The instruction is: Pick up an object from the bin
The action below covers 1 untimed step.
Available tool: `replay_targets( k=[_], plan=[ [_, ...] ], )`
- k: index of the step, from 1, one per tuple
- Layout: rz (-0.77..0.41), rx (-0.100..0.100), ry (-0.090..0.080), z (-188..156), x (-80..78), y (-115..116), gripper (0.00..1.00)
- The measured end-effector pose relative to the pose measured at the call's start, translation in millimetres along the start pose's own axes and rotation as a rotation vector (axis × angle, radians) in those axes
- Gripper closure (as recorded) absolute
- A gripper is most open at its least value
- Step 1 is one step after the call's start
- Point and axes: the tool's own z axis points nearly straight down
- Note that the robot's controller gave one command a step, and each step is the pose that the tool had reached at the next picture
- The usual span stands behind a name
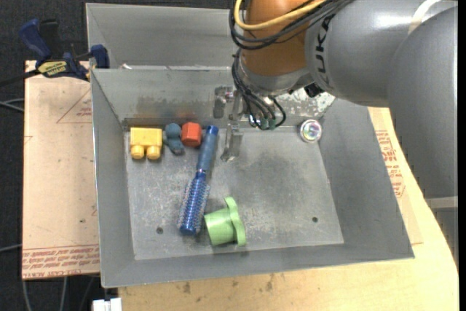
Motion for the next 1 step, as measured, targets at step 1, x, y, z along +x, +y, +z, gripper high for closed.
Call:
replay_targets(
  k=[1],
  plan=[
    [-0.156,-0.001,0.0,71.4,93.6,43.1,0.0]
  ],
)
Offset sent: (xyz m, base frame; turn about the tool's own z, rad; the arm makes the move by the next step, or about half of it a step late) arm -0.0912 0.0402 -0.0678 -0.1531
